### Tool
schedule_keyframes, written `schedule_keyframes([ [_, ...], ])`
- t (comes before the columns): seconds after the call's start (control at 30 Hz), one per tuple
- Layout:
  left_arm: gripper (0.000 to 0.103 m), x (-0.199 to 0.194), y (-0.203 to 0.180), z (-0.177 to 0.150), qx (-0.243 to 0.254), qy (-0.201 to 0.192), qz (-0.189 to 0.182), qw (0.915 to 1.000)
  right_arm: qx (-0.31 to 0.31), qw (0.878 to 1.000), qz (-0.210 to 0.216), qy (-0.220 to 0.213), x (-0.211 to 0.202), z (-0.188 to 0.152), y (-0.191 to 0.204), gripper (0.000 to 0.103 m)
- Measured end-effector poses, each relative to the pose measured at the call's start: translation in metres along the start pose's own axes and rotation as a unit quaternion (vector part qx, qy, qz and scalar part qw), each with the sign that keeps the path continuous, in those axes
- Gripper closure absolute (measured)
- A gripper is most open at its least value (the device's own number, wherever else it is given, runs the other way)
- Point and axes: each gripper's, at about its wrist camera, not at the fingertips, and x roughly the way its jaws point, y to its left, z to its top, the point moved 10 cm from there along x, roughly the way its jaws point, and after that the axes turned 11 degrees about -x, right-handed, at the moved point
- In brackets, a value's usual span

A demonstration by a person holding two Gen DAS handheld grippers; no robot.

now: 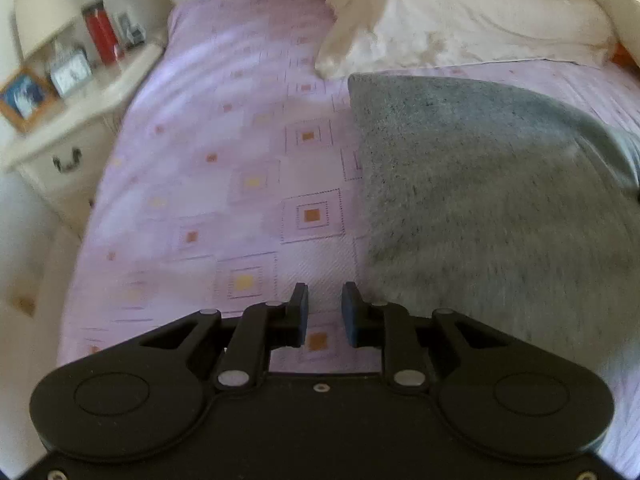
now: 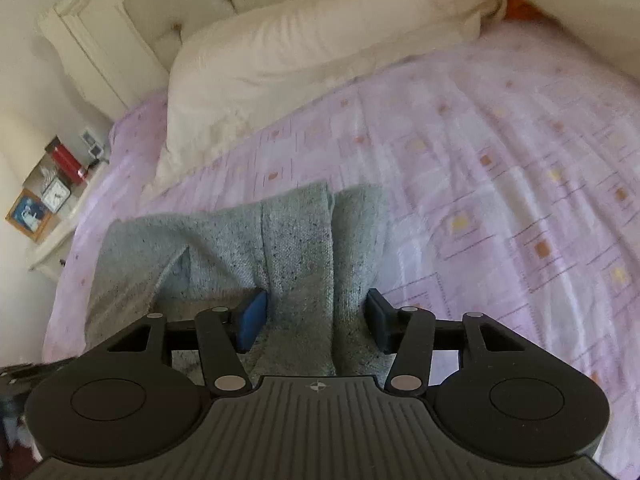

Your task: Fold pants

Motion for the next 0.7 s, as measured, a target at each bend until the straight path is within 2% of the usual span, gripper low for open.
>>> schedule_keyframes([
  [0.07,0.073,-0.018,0.007,-0.002,-0.01,-0.02,0.005,0.9997,-0.026,0.997,-0.034,-0.063,-0.025,0.009,0.009,0.057],
  [0.1,0.073,-0.027,0.008,0.002,-0.022,-0.032,-0.005,0.9992,-0.045,0.994,-0.042,-0.091,-0.034,0.013,0.016,0.057],
  [0.17,0.073,-0.049,0.001,0.002,-0.03,-0.059,-0.026,0.9975,-0.072,0.989,-0.042,-0.12,-0.04,0.021,0.027,0.058],
  [0.2,0.073,-0.054,-0.005,0.003,-0.025,-0.067,-0.031,0.997,-0.077,0.989,-0.042,-0.118,-0.036,0.024,0.029,0.062],
  [0.23,0.073,-0.059,-0.013,-0.002,-0.013,-0.072,-0.039,0.9966,-0.08,0.99,-0.044,-0.108,-0.029,0.026,0.029,0.075],
  [0.27,0.072,-0.057,-0.022,-0.006,-0.001,-0.067,-0.047,0.9967,-0.082,0.991,-0.048,-0.096,-0.018,0.027,0.026,0.08],
  [0.33,0.073,-0.046,-0.035,-0.022,0.019,-0.032,-0.06,0.9975,-0.075,0.994,-0.067,-0.04,0.009,0.021,0.015,0.08],
  [0.37,0.073,-0.039,-0.035,-0.034,0.026,-0.019,-0.046,0.9985,-0.07,0.995,-0.071,-0.026,0.018,0.02,0.01,0.08],
  [0.4,0.073,-0.033,-0.032,-0.043,0.032,-0.014,-0.027,0.999,-0.069,0.995,-0.071,-0.032,0.019,0.022,0.006,0.08],
  [0.5,0.073,-0.043,-0.024,-0.047,0.031,-0.026,-0.027,0.9988,-0.076,0.992,-0.088,-0.045,-0.004,0.023,0.006,0.08],
  [0.6,0.073,-0.064,-0.007,-0.044,-0.026,-0.026,-0.05,0.9981,-0.098,0.988,-0.078,-0.093,-0.044,0.014,0.02,0.08],
  [0.7,0.073,-0.076,0.017,-0.051,-0.069,-0.013,-0.049,0.9963,-0.13,0.984,-0.059,-0.109,-0.073,-0.01,0.033,0.08],
])
